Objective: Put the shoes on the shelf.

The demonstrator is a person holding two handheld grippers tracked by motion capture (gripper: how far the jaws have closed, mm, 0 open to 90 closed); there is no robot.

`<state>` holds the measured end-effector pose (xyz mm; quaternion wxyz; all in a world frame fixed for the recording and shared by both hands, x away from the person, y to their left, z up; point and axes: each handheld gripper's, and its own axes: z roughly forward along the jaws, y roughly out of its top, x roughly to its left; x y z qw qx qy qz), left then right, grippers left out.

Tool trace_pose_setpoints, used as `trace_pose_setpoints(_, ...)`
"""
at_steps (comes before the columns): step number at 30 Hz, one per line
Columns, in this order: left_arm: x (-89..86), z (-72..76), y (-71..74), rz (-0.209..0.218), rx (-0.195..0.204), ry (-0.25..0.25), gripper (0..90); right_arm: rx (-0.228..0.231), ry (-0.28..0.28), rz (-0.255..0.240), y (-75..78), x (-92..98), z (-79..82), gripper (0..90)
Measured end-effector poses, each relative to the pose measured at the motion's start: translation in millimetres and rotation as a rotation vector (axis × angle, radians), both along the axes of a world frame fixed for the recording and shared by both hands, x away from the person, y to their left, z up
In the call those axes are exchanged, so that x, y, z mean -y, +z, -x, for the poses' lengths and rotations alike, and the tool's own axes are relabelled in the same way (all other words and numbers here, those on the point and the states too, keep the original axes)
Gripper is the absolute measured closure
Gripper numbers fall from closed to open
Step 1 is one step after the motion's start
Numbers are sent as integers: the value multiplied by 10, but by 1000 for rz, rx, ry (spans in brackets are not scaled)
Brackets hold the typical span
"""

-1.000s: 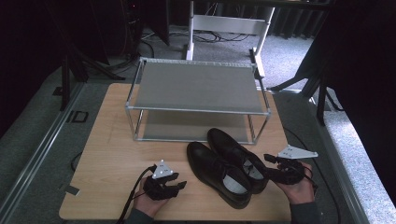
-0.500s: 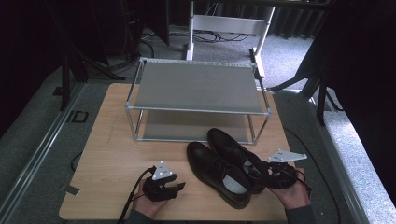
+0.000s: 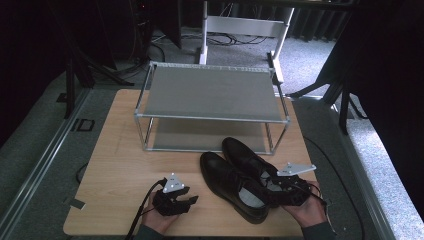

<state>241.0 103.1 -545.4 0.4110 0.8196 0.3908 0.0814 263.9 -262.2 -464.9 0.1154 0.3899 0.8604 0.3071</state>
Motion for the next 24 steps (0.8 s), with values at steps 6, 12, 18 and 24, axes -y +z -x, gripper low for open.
trace_pose_setpoints(6, 2, -5, -1, -5, 0, -2, 519, -52, 12, 31, -8, -31, -38, 423)
trace_pose_setpoints(12, 2, -10, -5, -7, 0, 1, 519, -102, 31, 78, -9, -102, -64, 425)
trace_pose_setpoints(18, 11, -12, -10, -9, 0, 1, 519, -156, 30, 109, -32, -159, -98, 427)
trace_pose_setpoints(24, 11, -10, -10, -11, 0, 2, 519, -226, 18, 168, -118, -246, -147, 521)
